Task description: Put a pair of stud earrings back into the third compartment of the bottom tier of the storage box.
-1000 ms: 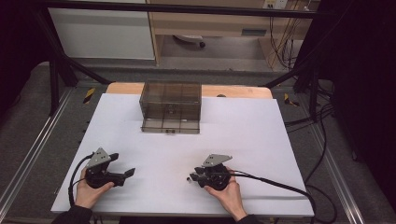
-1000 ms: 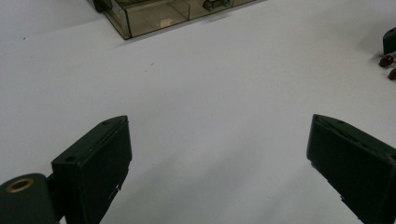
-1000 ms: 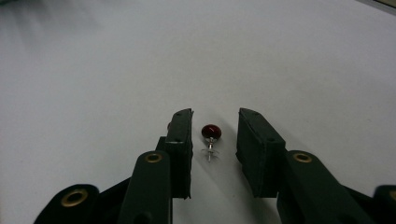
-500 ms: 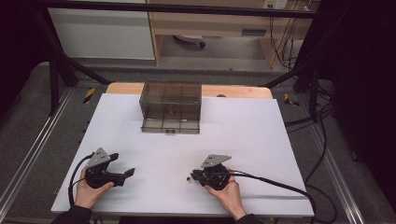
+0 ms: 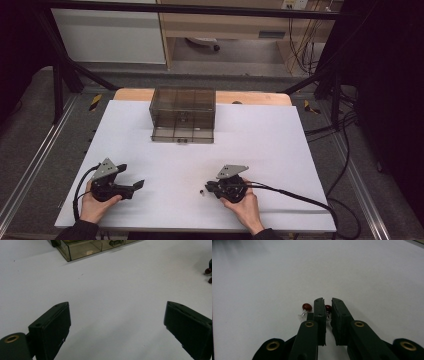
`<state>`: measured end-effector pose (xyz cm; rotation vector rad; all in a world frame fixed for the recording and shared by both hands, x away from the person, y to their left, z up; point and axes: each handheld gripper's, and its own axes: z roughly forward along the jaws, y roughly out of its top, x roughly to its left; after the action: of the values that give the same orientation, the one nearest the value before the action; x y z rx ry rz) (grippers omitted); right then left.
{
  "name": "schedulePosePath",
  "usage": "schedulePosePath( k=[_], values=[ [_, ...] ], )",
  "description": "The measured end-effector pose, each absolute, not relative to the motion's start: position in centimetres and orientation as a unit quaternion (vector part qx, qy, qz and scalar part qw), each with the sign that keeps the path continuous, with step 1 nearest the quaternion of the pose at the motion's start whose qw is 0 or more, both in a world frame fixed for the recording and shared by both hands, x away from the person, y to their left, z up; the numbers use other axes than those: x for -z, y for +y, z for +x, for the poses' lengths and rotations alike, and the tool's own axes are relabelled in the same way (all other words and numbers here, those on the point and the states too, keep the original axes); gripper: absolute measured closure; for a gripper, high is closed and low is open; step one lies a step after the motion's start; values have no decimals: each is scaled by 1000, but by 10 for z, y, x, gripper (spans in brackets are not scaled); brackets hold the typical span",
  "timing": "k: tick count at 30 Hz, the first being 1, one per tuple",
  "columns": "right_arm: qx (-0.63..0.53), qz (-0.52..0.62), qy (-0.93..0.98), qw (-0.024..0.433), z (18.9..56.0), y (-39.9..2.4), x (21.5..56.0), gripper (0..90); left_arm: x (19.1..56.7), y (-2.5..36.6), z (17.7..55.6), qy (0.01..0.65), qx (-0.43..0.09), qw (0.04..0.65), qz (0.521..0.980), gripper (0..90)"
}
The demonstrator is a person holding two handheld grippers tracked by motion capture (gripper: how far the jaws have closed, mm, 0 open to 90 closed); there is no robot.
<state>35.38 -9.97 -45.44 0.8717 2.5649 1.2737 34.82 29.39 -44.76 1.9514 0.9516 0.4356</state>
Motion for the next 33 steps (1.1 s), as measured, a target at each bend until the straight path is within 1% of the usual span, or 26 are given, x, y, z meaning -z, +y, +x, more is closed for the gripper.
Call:
schedulePosePath(
  k=[12,33],
  values=[
    [-441,297,844,77,356,-106,439,829,448,293,349,386,-174,447,788,67],
    [-461,306,827,95,381,-108,413,830,448,294,349,384,-174,446,790,67]
  ],
)
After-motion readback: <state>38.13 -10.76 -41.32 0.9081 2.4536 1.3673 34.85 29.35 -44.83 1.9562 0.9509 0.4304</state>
